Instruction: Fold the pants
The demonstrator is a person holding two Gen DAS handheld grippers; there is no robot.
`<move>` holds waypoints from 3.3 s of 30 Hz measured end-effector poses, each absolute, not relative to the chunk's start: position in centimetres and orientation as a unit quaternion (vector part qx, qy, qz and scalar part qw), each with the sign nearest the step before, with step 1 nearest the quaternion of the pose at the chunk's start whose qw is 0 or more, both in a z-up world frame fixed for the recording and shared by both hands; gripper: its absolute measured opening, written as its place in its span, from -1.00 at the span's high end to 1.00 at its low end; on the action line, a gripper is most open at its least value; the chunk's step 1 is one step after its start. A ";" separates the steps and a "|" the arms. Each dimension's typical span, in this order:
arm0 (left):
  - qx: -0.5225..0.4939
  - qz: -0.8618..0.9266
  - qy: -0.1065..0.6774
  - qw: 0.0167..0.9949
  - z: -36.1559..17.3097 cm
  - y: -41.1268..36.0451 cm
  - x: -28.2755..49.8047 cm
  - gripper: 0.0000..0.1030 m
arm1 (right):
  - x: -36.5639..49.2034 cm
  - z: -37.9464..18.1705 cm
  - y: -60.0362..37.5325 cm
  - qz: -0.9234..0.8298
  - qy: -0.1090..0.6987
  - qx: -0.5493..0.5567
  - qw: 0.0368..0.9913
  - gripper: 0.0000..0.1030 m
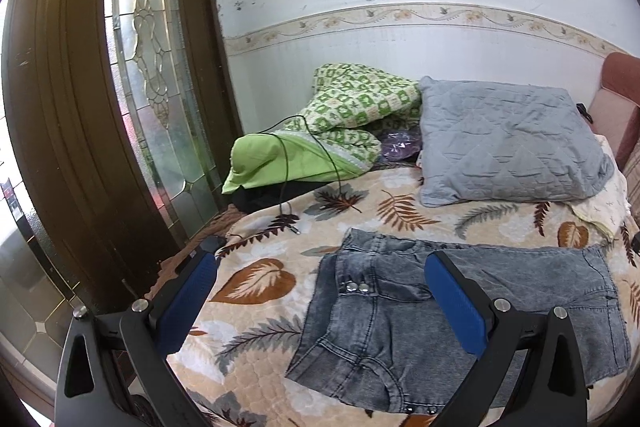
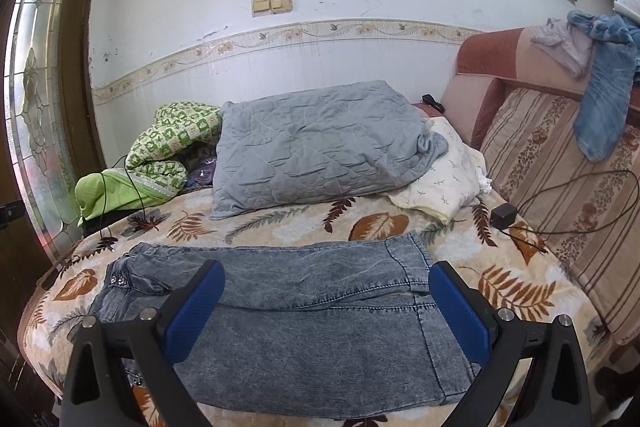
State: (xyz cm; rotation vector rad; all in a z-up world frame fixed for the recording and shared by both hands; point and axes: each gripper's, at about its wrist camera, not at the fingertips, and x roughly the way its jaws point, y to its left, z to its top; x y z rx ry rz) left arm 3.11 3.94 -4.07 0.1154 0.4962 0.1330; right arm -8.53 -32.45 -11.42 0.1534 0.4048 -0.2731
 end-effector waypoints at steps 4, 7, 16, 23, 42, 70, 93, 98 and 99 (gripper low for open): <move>0.050 0.077 0.243 0.966 -4.0 5.1 3.1 -1.00 | -8.3 -11.5 -32.2 -0.133 0.203 0.070 0.967 -1.00; 0.046 0.082 0.244 0.965 -4.1 5.6 3.3 -1.00 | -8.1 -11.5 -31.7 -0.132 0.205 0.068 0.968 -1.00; 0.043 0.085 0.247 0.964 -4.5 6.1 3.5 -1.00 | -7.8 -11.5 -31.1 -0.126 0.208 0.061 0.968 -1.00; 0.046 0.082 0.248 0.964 -4.6 6.0 3.7 -1.00 | -7.6 -11.6 -31.2 -0.125 0.212 0.065 0.967 -1.00; 0.046 0.084 0.248 0.964 -4.7 5.8 3.9 -1.00 | -7.3 -11.7 -31.1 -0.122 0.214 0.066 0.967 -1.00; 0.049 0.074 0.361 0.928 -10.5 7.2 8.2 -1.00 | -6.0 -13.6 -33.4 -0.142 0.258 0.069 0.953 -1.00; 0.139 0.008 0.402 0.905 -13.9 -1.3 11.9 -1.00 | -3.7 -17.6 -40.0 -0.190 0.370 0.071 0.907 -1.00; 0.132 0.030 0.400 0.907 -13.0 1.4 13.7 -1.00 | -2.6 -18.9 -40.7 -0.166 0.385 0.101 0.902 -1.00; 0.130 0.035 0.401 0.906 -12.9 2.2 14.3 -1.00 | -2.4 -19.1 -40.8 -0.166 0.386 0.104 0.902 -1.00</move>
